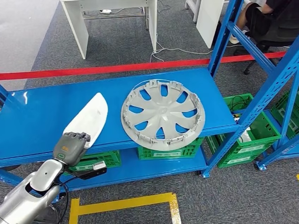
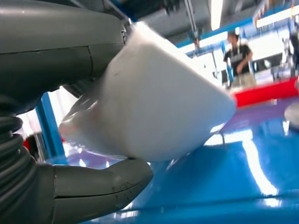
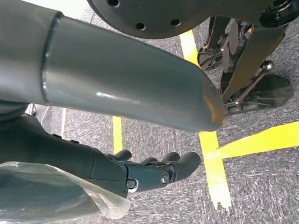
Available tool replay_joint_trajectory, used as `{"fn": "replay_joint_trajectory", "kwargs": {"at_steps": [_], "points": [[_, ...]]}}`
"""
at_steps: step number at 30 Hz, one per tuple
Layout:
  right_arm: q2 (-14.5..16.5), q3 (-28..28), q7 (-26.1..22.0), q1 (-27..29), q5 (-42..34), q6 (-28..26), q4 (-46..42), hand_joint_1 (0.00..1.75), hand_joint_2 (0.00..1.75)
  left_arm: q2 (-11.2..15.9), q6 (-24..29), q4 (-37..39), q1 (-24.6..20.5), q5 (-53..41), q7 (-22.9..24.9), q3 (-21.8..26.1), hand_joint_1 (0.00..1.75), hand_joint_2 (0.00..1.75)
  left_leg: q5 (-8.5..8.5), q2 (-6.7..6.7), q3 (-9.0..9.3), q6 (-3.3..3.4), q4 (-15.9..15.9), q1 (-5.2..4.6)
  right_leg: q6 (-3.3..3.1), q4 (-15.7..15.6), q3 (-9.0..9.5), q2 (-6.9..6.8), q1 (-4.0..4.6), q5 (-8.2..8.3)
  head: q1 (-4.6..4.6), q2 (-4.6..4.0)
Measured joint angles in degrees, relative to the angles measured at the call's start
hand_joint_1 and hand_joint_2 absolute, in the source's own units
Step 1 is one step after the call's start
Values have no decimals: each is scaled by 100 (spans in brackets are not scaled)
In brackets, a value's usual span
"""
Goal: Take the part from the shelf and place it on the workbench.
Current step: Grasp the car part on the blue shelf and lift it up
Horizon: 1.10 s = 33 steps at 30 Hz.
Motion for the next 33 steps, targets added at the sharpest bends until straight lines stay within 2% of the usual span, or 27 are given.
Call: {"fn": "replay_joint_trajectory", "kwargs": {"at_steps": [6, 9, 24, 29, 33], "points": [[0, -81, -29, 5, 124, -17, 0, 0, 0, -26, 1212, -403, 343, -996, 289, 278, 175, 175, 0, 5, -4, 0, 0, 0, 1, 1, -6, 5, 0, 1, 1, 0], [0, -102, -39, 2, 169, -17, 0, 0, 0, -44, 1604, -639, 476, -1333, 350, 444, 175, 175, -1, 5, -4, 0, 0, 0, 1, 0, -7, 7, 0, 1, 0, 0], [0, -139, -45, -2, 198, -16, 0, 0, 0, -102, 1810, -977, 658, -1554, 389, 695, 175, 175, 2, 5, -4, 0, 0, 0, 0, 1, -6, 6, 0, 4, 1, 1], [0, -145, -63, -5, 254, -15, 0, 0, 0, 30, 2205, -1113, 646, -1599, 412, 803, 175, 175, 2, 5, -4, 0, 0, 1, 0, 1, -8, 6, 0, 4, 1, 0], [0, -167, -72, -14, 271, -19, 0, 0, 0, 118, 2257, -1228, 639, -1602, 396, 864, 175, 175, 2, 5, -5, 0, 0, 1, 0, 1, -7, 6, 0, 4, 1, -1]]}}
